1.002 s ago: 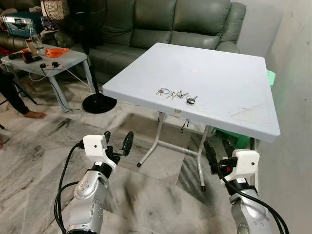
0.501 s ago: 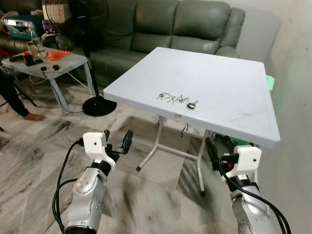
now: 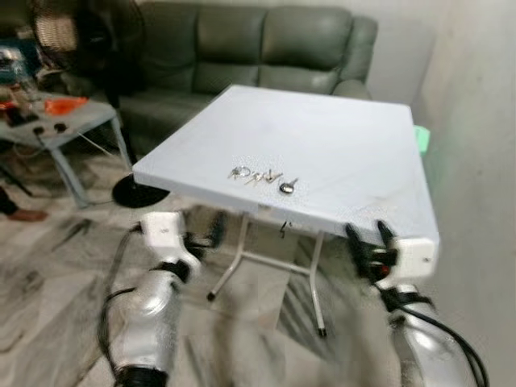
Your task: Hang keys on a hook
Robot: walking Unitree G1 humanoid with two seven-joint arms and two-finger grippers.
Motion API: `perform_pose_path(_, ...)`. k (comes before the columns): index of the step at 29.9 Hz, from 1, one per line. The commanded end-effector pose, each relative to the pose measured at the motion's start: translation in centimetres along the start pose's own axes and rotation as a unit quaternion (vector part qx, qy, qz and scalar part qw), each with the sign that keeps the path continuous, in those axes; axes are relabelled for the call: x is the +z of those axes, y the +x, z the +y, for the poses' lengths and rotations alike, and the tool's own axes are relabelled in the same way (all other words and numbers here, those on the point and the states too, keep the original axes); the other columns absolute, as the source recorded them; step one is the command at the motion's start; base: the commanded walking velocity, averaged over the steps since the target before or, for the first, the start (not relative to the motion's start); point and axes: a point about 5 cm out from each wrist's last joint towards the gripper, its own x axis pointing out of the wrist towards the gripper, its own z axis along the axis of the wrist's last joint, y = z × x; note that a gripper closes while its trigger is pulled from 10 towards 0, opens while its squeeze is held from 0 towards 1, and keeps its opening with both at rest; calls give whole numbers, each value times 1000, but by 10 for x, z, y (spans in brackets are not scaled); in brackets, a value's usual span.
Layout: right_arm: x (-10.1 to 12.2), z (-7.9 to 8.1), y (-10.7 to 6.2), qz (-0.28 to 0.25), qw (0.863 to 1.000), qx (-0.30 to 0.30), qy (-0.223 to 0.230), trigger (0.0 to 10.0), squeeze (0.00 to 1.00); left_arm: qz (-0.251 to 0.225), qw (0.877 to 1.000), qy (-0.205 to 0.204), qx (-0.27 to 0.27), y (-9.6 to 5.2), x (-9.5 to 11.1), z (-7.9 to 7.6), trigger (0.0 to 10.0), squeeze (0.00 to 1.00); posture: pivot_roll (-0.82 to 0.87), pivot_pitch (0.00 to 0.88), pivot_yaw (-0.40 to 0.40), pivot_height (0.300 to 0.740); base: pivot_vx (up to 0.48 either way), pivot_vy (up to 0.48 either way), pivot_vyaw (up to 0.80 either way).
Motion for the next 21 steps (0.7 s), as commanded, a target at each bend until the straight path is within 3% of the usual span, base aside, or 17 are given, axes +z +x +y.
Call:
perform_pose_path(1,3,12,5,-10,1000,18,12,10000,0,-3,1000,9,20,-3,5,13,10000,0,-39,0,-6,740,375,0,0)
perform_pose_path(21,3,13,6,-11,1000,18,13,10000,0,-2,1000,13,24,0,5,12,10000,0,-42,0,-2,740,356,0,0)
